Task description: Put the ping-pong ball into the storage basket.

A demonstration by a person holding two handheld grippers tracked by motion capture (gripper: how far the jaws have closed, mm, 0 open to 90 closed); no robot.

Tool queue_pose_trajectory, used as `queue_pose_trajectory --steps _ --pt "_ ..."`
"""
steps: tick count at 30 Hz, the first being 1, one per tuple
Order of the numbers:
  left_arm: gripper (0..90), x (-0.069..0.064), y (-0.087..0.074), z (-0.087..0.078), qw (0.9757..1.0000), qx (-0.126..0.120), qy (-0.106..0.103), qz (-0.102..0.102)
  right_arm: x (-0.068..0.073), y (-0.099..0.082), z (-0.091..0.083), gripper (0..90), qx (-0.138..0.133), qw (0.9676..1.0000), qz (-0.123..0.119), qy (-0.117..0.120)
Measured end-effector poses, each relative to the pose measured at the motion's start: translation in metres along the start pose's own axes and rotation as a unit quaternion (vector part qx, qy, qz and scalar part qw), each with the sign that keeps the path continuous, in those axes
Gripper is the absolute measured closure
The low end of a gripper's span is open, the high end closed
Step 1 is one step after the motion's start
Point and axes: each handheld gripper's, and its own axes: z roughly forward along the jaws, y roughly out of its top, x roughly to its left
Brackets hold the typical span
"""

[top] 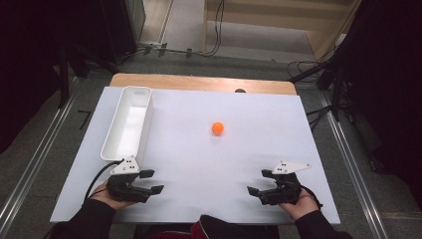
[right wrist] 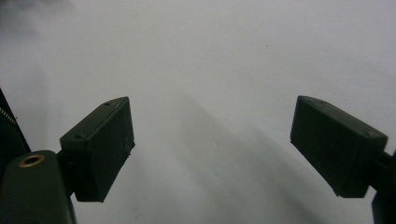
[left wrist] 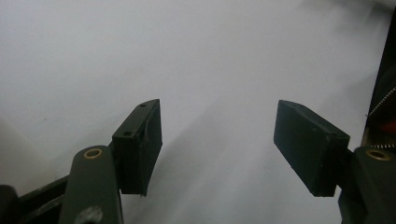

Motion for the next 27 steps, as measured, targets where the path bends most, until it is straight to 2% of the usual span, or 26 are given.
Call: queue_pose_trajectory --steps 13,16,19,23,27 --pt "32.7 -0.001 0.0 0.0 1.0 0.002 0.005 -0.005 0.0 -0.001 -0.001 12.2 0.003 1.0 0.0 0.001" --pt "32.6 -0.001 0.003 0.0 0.9998 0.003 -0.01 -0.016 -0.001 -0.001 -0.001 12.3 0.004 1.0 0.001 0.0" --pt "28.5 -0.002 0.007 0.0 0.9995 -0.01 -0.02 -0.025 -0.001 -0.001 0.0 12.3 0.003 1.0 -0.001 -0.001" --pt "26.8 -0.004 0.014 0.002 0.9994 -0.016 -0.019 -0.023 -0.001 0.0 0.0 12.3 0.004 1.0 0.0 -0.001" --pt "25.3 -0.006 0.019 0.006 0.9993 -0.016 -0.026 -0.023 -0.001 0.0 0.0 12.2 0.004 1.0 0.001 -0.003"
